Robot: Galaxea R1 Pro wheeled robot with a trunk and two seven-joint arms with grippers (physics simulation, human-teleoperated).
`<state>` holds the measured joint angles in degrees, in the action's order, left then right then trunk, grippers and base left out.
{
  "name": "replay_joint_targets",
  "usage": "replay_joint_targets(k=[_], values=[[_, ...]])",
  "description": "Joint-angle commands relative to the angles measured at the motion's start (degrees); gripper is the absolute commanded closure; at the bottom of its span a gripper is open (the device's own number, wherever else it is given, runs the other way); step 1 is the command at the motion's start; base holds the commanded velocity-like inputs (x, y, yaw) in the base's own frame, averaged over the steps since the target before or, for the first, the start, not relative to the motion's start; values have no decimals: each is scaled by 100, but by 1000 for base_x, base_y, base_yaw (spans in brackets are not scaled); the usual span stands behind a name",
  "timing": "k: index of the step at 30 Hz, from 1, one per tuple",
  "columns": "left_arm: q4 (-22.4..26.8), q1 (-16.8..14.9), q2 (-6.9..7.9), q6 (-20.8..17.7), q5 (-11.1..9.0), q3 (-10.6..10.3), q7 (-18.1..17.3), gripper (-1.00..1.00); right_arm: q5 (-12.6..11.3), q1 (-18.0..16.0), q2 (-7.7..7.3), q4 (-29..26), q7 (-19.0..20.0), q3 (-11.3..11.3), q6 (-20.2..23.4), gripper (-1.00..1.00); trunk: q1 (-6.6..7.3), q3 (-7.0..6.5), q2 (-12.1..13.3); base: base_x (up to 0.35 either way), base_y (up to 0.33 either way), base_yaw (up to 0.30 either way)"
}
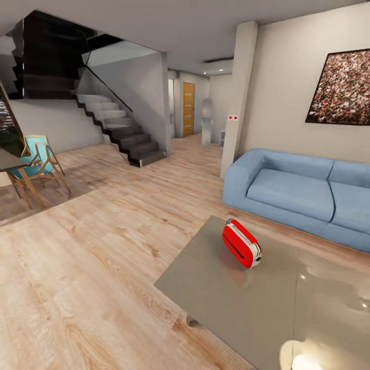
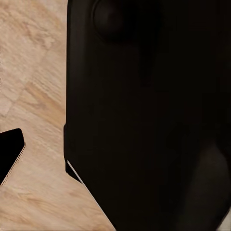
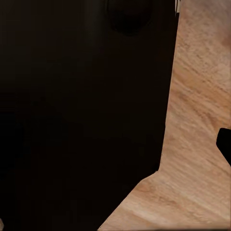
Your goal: Turn on the radio receiver that's on the table in the living room.
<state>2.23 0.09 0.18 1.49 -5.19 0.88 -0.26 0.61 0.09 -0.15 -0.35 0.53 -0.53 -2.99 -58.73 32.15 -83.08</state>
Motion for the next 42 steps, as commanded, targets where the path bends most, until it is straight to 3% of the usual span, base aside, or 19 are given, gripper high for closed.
replay_joint_targets(k=[1,42], values=[[2,0,0,0,0,0,0,-100,0,0,1,0,0,0,0,-100,0,4,0,0,0,-288],[4,0,0,0,0,0,0,-100,1,0,6,0,0,0,0,-100,0,167,0,0,0,-288]])
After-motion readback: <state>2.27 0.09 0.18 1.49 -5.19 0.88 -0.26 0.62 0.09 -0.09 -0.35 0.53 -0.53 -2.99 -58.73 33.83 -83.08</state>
